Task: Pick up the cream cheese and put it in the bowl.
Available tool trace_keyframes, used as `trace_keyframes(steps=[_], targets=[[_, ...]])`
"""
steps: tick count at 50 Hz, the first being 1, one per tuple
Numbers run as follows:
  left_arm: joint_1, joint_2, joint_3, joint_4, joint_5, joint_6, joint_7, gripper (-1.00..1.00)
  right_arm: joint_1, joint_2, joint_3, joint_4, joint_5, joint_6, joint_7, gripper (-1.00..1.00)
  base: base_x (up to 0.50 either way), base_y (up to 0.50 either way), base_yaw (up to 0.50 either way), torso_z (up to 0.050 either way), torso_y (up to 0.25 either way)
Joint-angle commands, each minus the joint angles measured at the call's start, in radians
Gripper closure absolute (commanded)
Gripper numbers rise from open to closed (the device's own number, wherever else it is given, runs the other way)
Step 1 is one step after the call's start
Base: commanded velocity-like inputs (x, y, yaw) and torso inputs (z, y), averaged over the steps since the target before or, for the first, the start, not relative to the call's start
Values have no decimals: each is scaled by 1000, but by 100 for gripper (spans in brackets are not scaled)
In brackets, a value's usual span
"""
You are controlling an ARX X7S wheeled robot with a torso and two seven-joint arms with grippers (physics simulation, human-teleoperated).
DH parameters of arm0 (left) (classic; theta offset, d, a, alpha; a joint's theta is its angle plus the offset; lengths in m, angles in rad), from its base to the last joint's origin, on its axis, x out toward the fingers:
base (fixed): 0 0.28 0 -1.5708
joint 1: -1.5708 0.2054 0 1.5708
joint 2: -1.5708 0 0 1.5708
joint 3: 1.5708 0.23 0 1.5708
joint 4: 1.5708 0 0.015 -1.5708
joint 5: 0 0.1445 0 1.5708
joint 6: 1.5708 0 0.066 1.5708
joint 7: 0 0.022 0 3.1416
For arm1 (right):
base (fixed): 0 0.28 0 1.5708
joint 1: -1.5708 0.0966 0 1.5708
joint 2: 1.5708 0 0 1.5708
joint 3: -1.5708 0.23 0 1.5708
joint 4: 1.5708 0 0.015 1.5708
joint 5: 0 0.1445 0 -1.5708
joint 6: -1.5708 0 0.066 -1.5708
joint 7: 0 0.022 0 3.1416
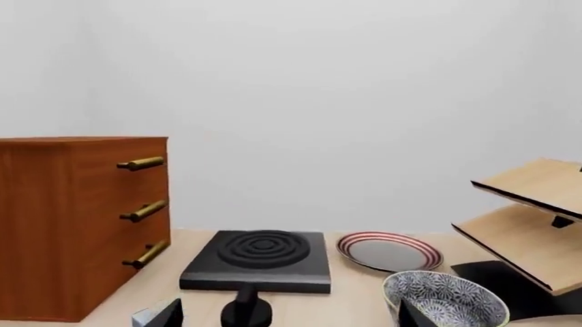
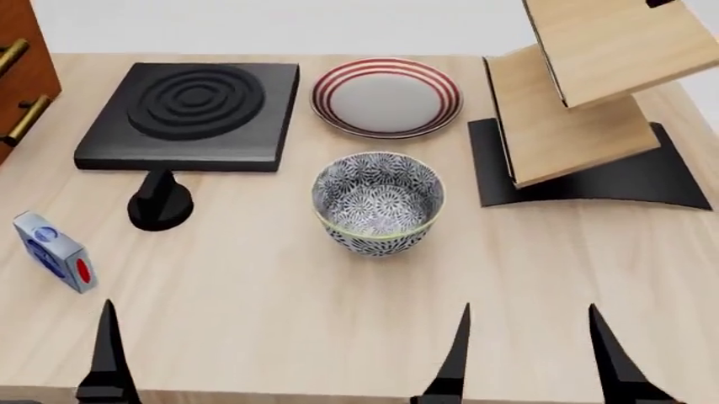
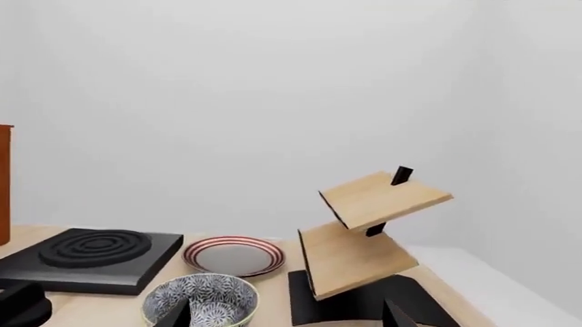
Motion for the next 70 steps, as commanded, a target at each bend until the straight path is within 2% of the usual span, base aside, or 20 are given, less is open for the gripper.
trace_keyframes(steps=[1,35,70], targets=[[-2,-11,8,-1,-8,3,-11,-100,2,8,-11,-5,0,2,6,-100,422,-70,0,0,0],[-3,-37,29,-11,-22,8,-37,-100,-1,22,-16,0,9,-1,29,-100,399,24,0,0,0],[-13,-57,45,-4,-38,3,-59,-100,5,34,-25,-3,15,6,46,-100,219,11,0,0,0]])
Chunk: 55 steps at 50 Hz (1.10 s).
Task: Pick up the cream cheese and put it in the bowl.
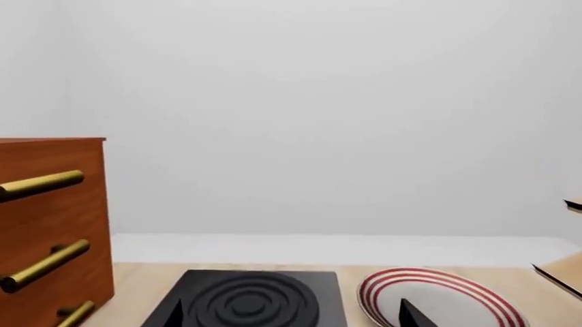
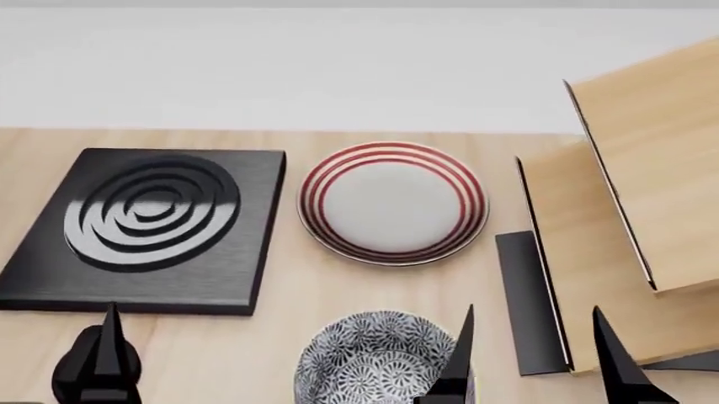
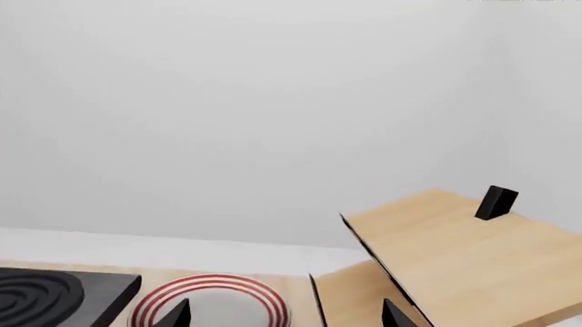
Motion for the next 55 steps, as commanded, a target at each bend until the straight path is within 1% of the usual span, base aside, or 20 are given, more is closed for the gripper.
trace_keyframes(steps=[1,16,46,55], targets=[[-5,-6,7,3,-3,-4,-7,-100,3,5,-5,-3,2,3,3,-100,172,74,0,0,0],[-4,-13,11,-2,-12,4,-13,-100,0,9,-6,0,7,-5,8,-100,162,143,0,0,0],[4,-25,23,-15,-20,20,-25,-100,-4,18,-10,3,18,-21,16,-100,162,3,0,0,0],[6,-31,28,-4,-13,9,-35,-100,1,16,-15,10,33,-10,14,-100,14,0,0,0,0]])
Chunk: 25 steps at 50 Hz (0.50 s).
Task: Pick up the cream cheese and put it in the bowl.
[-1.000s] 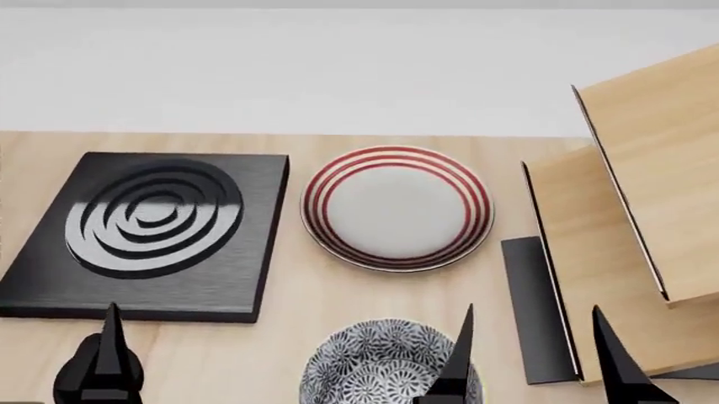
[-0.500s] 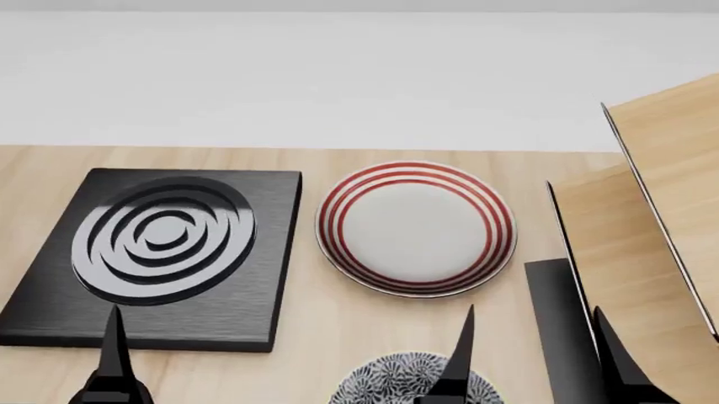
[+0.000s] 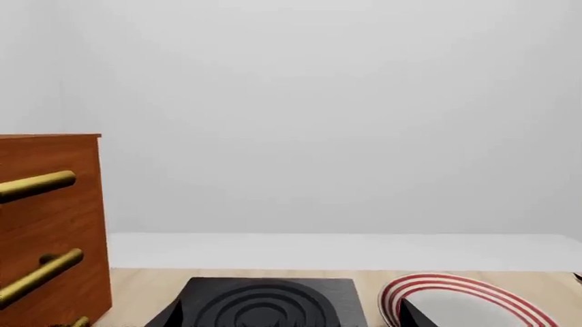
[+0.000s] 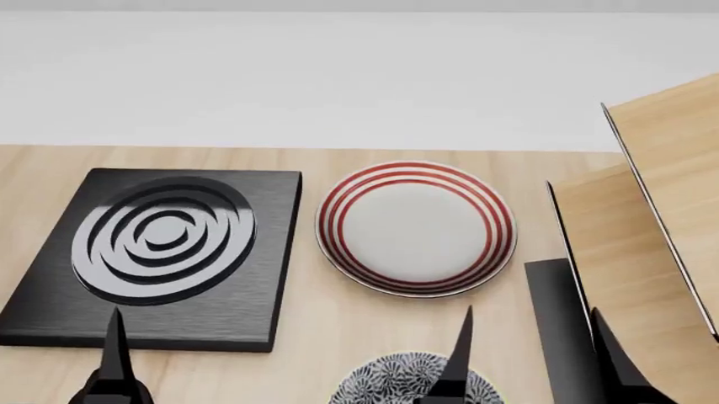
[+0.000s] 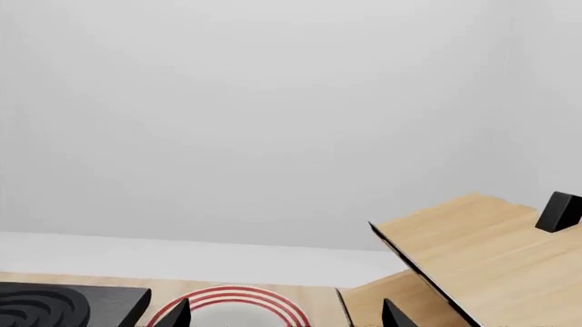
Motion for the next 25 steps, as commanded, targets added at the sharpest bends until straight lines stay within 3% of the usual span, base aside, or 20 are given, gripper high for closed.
trace_keyframes(steps=[1,4,7,10,12,18,25], targets=[[4,-5,3,5,2,-5,-10,-100,2,2,-5,9,8,-1,-1,-100,0,0,0,0,0],[5,-1,0,11,3,-12,-22,-100,2,4,-2,7,12,1,0,-100,0,0,0,0,0],[2,-19,59,30,132,-26,-62,-100,1,5,-2,8,13,-2,2,-100,0,0,0,0,0],[11,9,7,28,13,-13,-42,-100,0,5,-3,10,12,-2,3,-100,0,0,0,0,0],[6,-10,49,13,155,-13,-95,-100,1,8,-6,12,7,0,4,-100,0,0,0,0,0],[23,15,-30,41,56,-29,-116,-100,-2,8,-1,17,13,-8,7,-100,0,0,0,0,0],[26,6,-25,64,91,-52,-144,-100,-4,10,-5,22,9,-11,10,-100,0,0,0,0,0]])
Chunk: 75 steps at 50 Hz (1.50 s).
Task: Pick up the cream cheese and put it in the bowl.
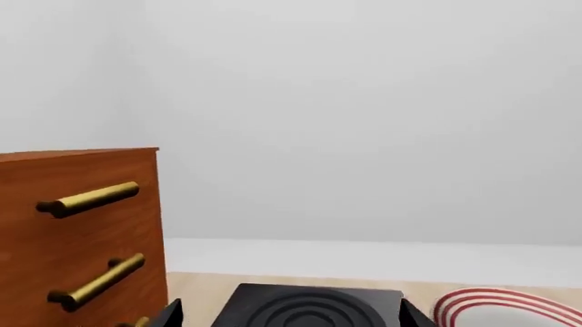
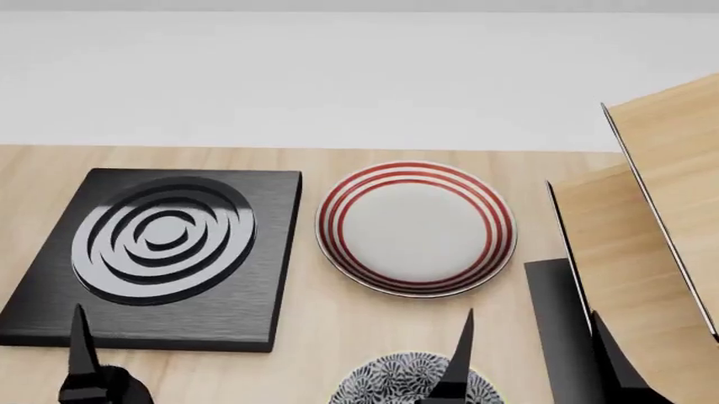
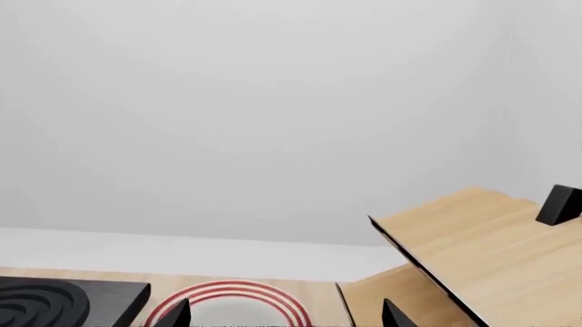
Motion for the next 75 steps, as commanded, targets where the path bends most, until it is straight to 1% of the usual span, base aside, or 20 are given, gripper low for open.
trace_keyframes(steps=[1,3,5,6,8,17,24,26,32,41,48,64,75], targets=[[11,4,-25,28,19,-26,-54,-100,-4,3,-1,4,1,-4,6,-100,0,0,0,0,0],[14,4,-30,36,14,-26,-57,-100,-2,4,0,-1,2,2,8,-100,0,0,0,0,0],[13,7,-32,38,39,-46,-83,-100,-3,5,-1,1,4,0,7,-100,0,0,0,0,0],[15,5,-39,36,21,-33,-72,-100,-2,5,-1,4,3,2,8,-100,0,0,0,0,0],[18,17,-61,43,7,-45,-90,-100,-3,4,0,9,5,-4,8,-100,0,0,0,0,0],[35,25,-108,56,10,-60,-138,-100,-3,5,-5,13,7,-2,11,-100,0,0,0,0,0],[39,28,-115,69,25,-81,-167,-100,-2,6,-12,19,17,3,5,-100,0,0,0,0,0],[37,23,-98,51,48,-80,-171,-100,-1,10,-19,25,19,8,-2,-100,0,0,0,0,0],[40,27,-116,59,38,-84,-184,-100,4,14,-32,28,18,22,-6,-100,0,0,0,0,0],[48,39,-130,55,64,-104,-231,-100,7,19,-30,21,24,27,-3,-100,0,0,0,0,0],[57,41,-134,35,58,-79,-234,-100,6,20,-31,24,23,22,-1,-100,0,0,0,0,0],[67,45,-153,45,58,-96,-267,-100,4,22,-29,24,27,7,6,-100,0,0,0,0,0],[80,43,-165,20,56,-70,-276,-100,5,22,-25,22,30,8,17,-100,0,0,0,0,0]])
